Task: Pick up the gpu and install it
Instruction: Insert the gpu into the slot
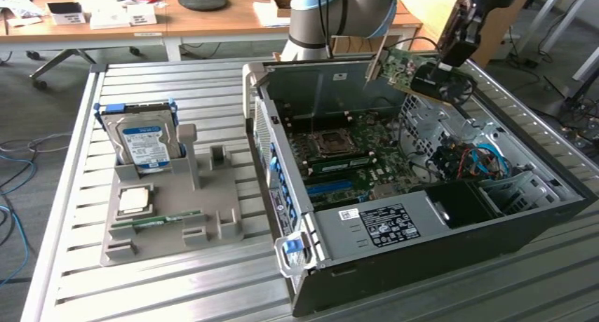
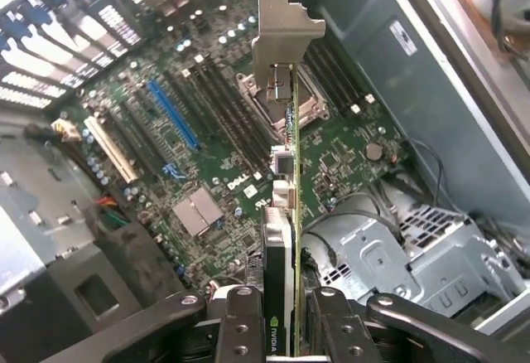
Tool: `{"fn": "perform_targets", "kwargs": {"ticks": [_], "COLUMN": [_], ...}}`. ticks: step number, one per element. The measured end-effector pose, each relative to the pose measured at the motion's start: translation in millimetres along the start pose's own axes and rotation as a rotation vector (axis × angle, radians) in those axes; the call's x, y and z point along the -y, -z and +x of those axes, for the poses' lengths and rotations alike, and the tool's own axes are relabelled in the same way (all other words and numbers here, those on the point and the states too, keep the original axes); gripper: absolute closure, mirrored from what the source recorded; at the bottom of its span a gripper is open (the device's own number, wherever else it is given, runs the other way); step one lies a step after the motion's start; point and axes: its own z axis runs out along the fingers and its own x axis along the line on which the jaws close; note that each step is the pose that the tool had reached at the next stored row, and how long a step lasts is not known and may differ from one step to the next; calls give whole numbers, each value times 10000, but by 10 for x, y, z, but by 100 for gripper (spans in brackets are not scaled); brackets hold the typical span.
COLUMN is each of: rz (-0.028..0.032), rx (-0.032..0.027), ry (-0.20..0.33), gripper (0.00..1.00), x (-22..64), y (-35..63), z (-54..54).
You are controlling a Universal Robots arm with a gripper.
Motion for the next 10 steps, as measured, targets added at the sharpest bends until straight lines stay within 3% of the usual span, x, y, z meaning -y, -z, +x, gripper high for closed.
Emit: {"fn": "perform_targets", "kwargs": {"ticks": [10], "rz": [-34], "rx": [-74], "ry": [1488], "gripper": [73], "x": [0], "y": [-3], "z": [0]}}
